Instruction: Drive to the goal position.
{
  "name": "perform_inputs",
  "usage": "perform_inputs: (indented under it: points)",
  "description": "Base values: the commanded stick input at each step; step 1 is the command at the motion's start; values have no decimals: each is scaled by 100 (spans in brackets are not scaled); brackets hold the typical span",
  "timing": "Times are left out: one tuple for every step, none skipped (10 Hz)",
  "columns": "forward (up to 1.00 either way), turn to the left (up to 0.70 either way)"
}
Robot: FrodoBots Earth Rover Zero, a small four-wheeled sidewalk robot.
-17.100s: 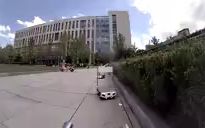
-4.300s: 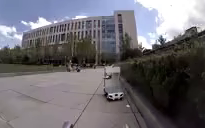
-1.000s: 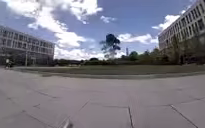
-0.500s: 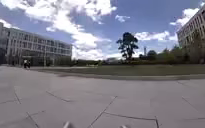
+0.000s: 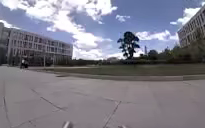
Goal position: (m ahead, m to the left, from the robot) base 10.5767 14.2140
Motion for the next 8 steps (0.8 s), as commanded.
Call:
perform_inputs:
  points:
    - [70,35]
    - [70,35]
    - [70,35]
    - [70,35]
    - [70,35]
    - [70,35]
    - [70,35]
    - [70,35]
